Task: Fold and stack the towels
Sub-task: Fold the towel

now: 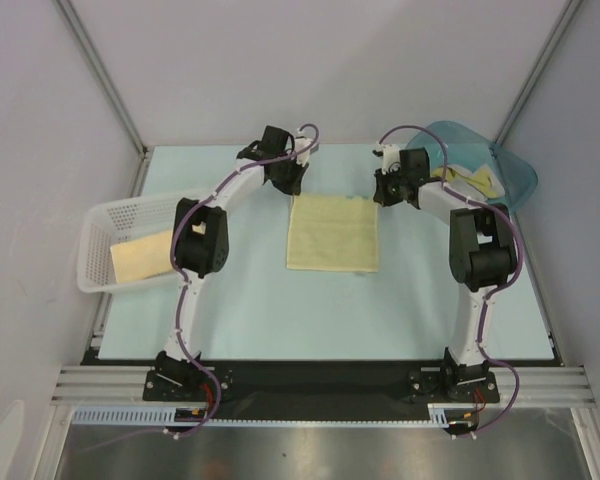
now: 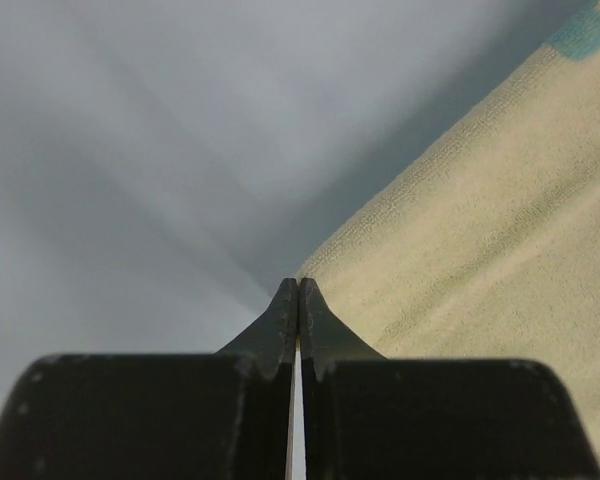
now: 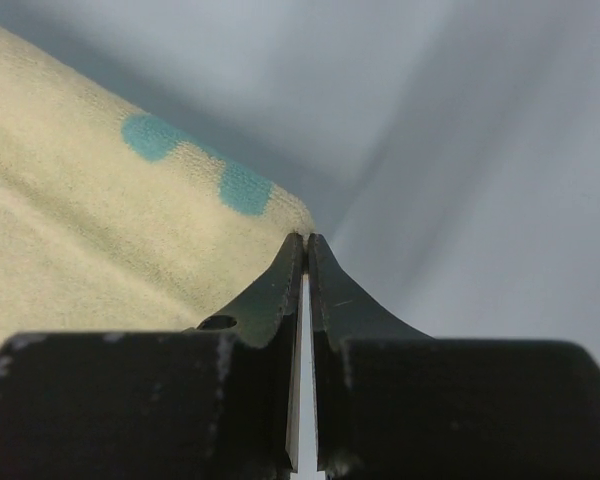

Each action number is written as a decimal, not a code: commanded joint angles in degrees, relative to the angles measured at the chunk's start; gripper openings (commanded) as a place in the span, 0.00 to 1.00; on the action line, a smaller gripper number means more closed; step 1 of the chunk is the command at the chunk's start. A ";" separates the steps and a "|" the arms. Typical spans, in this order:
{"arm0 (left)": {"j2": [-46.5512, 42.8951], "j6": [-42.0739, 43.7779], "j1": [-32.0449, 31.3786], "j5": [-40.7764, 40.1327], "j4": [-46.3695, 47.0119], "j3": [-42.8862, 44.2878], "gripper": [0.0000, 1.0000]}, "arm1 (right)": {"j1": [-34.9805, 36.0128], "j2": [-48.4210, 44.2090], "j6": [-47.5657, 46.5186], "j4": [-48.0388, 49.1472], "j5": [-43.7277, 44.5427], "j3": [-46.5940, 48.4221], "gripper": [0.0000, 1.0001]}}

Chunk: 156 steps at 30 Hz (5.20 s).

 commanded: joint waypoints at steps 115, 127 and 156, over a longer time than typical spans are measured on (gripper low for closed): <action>-32.76 -19.97 -9.97 -3.78 7.04 -45.48 0.38 | 11.67 -34.65 26.49 -4.03 5.64 -30.41 0.27; -33.45 -30.89 -9.62 -6.18 8.81 -52.53 0.36 | 10.35 -29.00 26.50 -3.39 10.55 -34.90 0.23; -35.30 -38.46 -1.53 6.74 21.55 -62.02 0.42 | 8.68 -29.97 40.04 -0.94 12.57 -40.70 0.29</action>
